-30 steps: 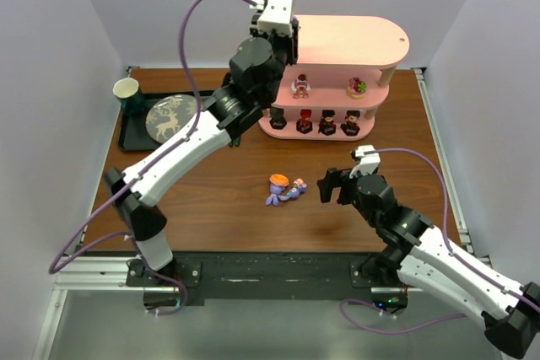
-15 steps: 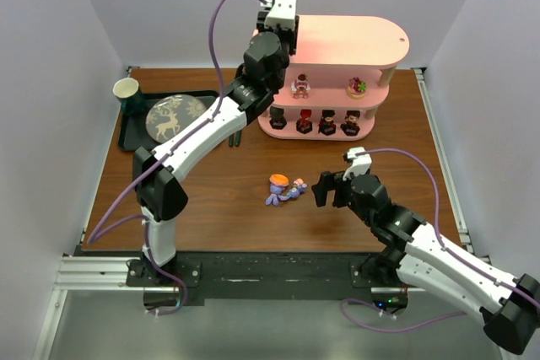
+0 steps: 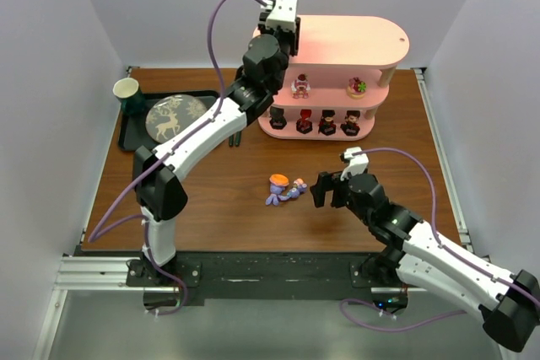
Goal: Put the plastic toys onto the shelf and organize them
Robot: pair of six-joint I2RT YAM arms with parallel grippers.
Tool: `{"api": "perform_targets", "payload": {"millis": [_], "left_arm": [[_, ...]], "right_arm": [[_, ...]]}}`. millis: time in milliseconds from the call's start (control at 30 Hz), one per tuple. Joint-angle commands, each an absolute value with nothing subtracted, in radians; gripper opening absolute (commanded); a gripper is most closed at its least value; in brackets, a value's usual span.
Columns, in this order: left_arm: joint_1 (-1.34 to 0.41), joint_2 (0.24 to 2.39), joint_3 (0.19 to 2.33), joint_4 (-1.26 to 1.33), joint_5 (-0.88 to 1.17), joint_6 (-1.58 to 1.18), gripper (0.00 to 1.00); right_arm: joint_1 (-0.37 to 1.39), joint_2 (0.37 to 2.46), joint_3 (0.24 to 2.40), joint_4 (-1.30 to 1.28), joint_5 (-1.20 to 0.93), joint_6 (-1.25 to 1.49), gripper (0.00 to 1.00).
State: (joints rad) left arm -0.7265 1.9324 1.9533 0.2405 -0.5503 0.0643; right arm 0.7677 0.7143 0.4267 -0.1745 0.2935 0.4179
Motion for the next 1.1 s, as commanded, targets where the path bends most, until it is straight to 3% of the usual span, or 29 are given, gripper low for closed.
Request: {"api": "perform_targets", "payload": {"millis": [0,167,367,800,933,1067], "left_arm": [[-0.718,1.893,1.928,0.316,-0.529,0.060,0.02],[-0.709,1.853,1.859,0.344,-0.494,0.046,0.03],[-0.703,1.836,1.835,0.341,-0.460,0.035,0.10],[-0.695,1.790,1.830,0.322,-0.433,0.012,0.88],[-0.695,1.730,1.839,0.284,-0.420,-0.028,1.00],[-0.696,1.617,1.829,0.145,-0.379,-0.089,1.00]], "right_arm": [[0.772,0.721,0.419,-0.130,0.287,0.402,0.99],[0.772,0.718,0.416,-0.129,0.287,0.397,0.99],[0.772,0.718,0.413,-0.129,0.287,0.400,0.99],[0.772,0.723,0.425,-0.144,0.281,0.403,0.98],[0.770,0.719,0.449,-0.178,0.273,0.408,0.99],[0.770,0.704,0.485,-0.224,0.256,0.425,0.98]]}}
